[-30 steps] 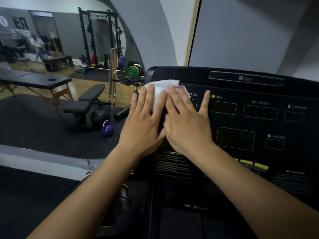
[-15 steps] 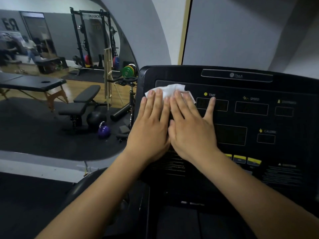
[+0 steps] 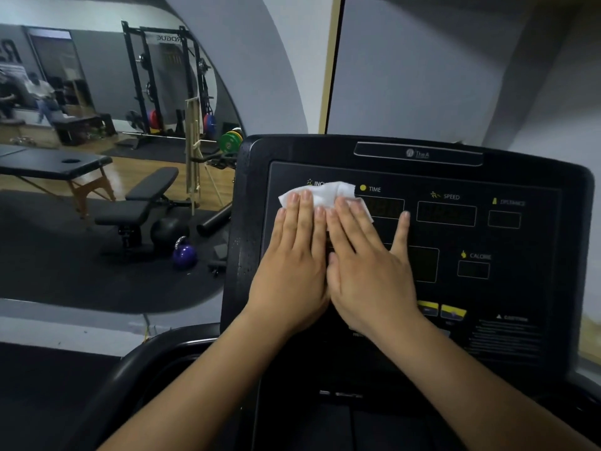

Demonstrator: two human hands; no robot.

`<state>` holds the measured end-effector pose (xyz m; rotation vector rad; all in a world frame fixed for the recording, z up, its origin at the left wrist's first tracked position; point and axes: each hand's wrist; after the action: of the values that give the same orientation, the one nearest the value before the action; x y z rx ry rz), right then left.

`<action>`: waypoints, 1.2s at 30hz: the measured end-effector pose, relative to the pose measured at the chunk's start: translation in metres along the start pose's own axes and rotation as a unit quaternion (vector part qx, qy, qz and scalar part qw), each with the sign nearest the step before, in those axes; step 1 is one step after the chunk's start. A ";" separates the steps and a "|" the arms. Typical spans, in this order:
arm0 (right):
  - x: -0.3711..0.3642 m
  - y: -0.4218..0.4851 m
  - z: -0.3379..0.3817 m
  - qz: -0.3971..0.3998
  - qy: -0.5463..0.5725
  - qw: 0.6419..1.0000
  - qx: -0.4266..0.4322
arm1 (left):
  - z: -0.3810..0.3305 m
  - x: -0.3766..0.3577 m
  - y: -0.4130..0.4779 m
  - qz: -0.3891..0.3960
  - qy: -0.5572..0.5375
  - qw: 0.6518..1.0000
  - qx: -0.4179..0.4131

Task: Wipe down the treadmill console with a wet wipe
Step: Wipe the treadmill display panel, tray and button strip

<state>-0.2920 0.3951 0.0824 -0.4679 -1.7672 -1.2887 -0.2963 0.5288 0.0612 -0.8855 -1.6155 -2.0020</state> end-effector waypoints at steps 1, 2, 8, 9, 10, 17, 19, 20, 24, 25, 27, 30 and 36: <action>-0.002 -0.007 -0.001 0.001 0.003 1.000 -0.002 | -0.004 -0.001 -0.006 0.001 -0.008 1.000 -0.005; -0.004 -0.017 -0.002 0.003 0.007 1.000 -0.003 | -0.008 -0.003 -0.014 0.003 -0.012 1.000 -0.016; -0.005 -0.042 -0.023 0.016 0.005 1.000 -0.008 | -0.034 -0.010 -0.020 0.009 -0.018 0.999 -0.039; -0.001 -0.035 -0.028 0.013 0.006 1.000 -0.016 | -0.036 -0.008 -0.010 0.003 -0.015 0.999 -0.043; 0.003 -0.027 -0.032 0.008 0.005 1.000 -0.026 | -0.036 -0.006 0.001 -0.001 -0.014 0.999 -0.044; -0.001 -0.051 -0.046 -0.005 0.021 0.999 -0.047 | -0.061 -0.012 -0.005 0.007 -0.032 0.997 -0.063; -0.004 -0.067 -0.051 0.005 0.016 0.999 -0.038 | -0.071 -0.015 -0.015 0.014 -0.041 0.997 -0.069; -0.004 -0.068 -0.055 0.007 0.011 0.999 -0.036 | -0.074 -0.016 -0.014 0.012 -0.041 0.997 -0.070; 0.009 -0.044 -0.074 0.001 0.001 0.998 -0.064 | -0.079 -0.014 0.020 -0.004 -0.025 0.997 -0.076; 0.012 -0.038 -0.078 0.002 -0.004 0.997 -0.073 | -0.080 -0.013 0.030 -0.004 -0.020 0.997 -0.075; 0.014 -0.036 -0.085 0.000 -0.008 0.997 -0.082 | -0.085 -0.012 0.039 -0.002 -0.016 0.997 -0.070; 0.009 -0.055 -0.086 -0.008 0.008 0.996 -0.086 | -0.097 -0.016 0.024 0.005 -0.027 0.996 -0.081; 0.007 -0.078 -0.105 0.002 0.004 0.995 -0.097 | -0.121 -0.024 0.019 -0.008 -0.027 0.995 -0.099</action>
<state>-0.3069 0.2686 0.0517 -0.5747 -1.6408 -1.4640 -0.2923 0.4054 0.0427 -1.0091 -1.4757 -2.1956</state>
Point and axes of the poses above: each hand's wrist, its own y-axis towards the middle knuckle, its own x-axis out of the back of the hand, z = x × y, and after that the axes turned 3 degrees about y, right-handed
